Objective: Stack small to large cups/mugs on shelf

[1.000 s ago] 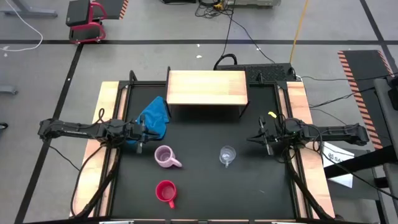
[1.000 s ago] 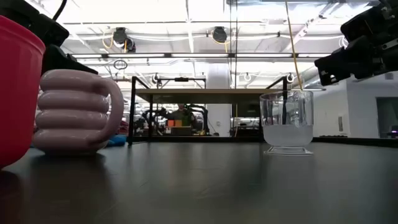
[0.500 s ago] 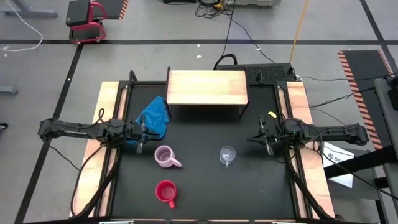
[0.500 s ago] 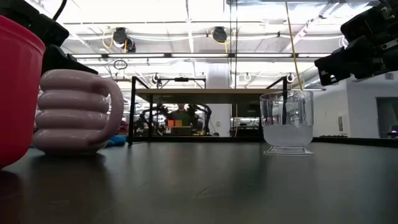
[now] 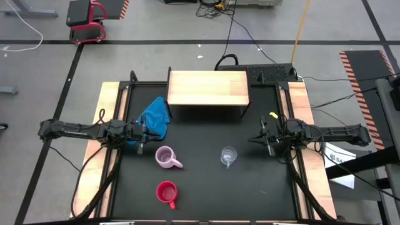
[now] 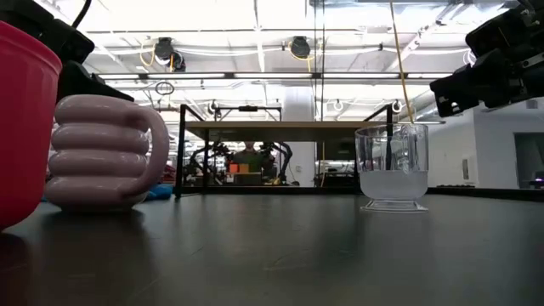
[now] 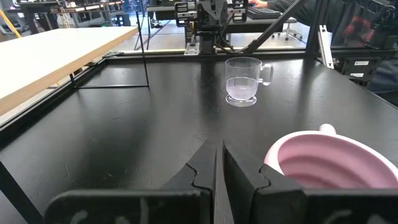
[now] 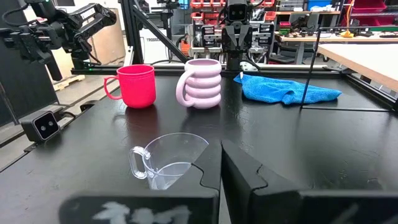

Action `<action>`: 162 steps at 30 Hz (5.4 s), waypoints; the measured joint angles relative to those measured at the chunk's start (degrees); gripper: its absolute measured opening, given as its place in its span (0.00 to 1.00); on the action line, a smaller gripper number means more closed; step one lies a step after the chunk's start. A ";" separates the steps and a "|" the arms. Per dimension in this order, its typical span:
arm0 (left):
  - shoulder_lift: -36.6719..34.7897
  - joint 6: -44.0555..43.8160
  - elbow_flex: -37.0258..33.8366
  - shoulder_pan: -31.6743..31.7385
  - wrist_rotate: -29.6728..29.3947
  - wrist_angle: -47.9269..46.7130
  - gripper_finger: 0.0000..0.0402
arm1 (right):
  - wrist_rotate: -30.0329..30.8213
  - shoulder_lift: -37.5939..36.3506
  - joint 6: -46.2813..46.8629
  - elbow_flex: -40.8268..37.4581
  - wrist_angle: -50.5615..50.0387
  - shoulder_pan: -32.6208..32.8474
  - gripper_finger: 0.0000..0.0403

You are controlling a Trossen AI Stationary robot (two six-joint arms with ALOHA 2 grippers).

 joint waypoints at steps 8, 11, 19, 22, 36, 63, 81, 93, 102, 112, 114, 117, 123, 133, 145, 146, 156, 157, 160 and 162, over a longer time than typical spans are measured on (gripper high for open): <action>0.01 0.00 0.00 0.01 0.01 -0.02 0.08 | 0.00 0.01 0.01 0.02 0.02 0.00 0.00; 0.02 0.00 0.00 0.01 0.01 -0.02 0.08 | -0.01 0.00 0.01 0.02 0.02 0.00 0.00; 0.00 0.00 0.00 0.01 0.01 -0.02 0.08 | -0.02 0.01 0.01 0.02 0.00 0.00 0.00; 0.00 0.00 0.00 -0.01 0.00 0.00 0.08 | 0.00 -0.01 0.01 0.02 0.00 0.00 0.00; 0.00 -0.02 0.00 0.01 -0.01 -0.02 0.08 | -0.01 0.01 0.01 0.02 0.00 0.00 0.00; 0.00 0.00 0.00 0.01 -0.01 -0.02 0.08 | -0.02 0.01 0.01 0.02 0.00 0.00 0.00; 0.02 -0.01 0.00 0.00 -0.01 -0.02 0.08 | 0.00 -0.01 0.01 0.02 0.00 0.00 0.00; 0.01 -0.02 0.00 0.01 0.00 0.00 0.08 | -0.02 -0.01 0.01 0.02 0.00 0.00 0.00; 0.00 0.00 0.00 0.01 -0.01 -0.02 0.08 | 0.00 -0.01 0.01 0.02 0.00 0.00 0.00; 0.00 0.00 0.00 -0.01 0.01 0.00 0.08 | -0.02 -0.01 0.01 0.00 0.00 0.00 0.00; 0.02 -0.02 0.00 0.00 -0.01 -0.01 0.08 | -0.02 -0.01 0.01 0.02 0.00 0.00 0.00; 0.00 0.00 0.00 -0.01 0.01 0.00 0.08 | -0.01 0.01 0.01 0.00 0.00 0.00 0.00; 0.01 -0.02 0.00 0.01 0.00 -0.02 0.08 | -0.02 0.00 0.01 0.00 0.00 0.00 0.00; 0.00 -0.02 0.00 0.01 0.00 0.39 0.08 | -0.01 0.00 0.01 0.01 0.02 0.00 0.00; 0.07 -4.15 -0.02 -0.01 6.02 5.94 0.08 | -0.02 0.01 0.01 0.02 1.29 0.00 0.00; 0.07 -3.83 -0.02 -0.01 5.96 6.34 0.08 | -0.02 0.01 0.01 0.00 1.31 0.00 0.00; 0.07 -4.80 0.00 -0.01 4.53 12.44 0.08 | 0.00 0.01 -3.33 0.00 2.22 0.00 0.00; 0.07 -4.98 0.00 -0.01 4.53 12.45 0.07 | 0.00 0.01 -3.65 0.01 2.45 0.00 0.00; 0.07 -4.96 0.00 -0.01 4.56 12.46 0.03 | 0.00 0.00 -3.54 0.01 3.15 0.00 0.00; 0.07 -4.98 0.05 -0.01 4.51 12.46 0.01 | 0.00 0.01 -2.94 0.01 3.45 0.00 0.00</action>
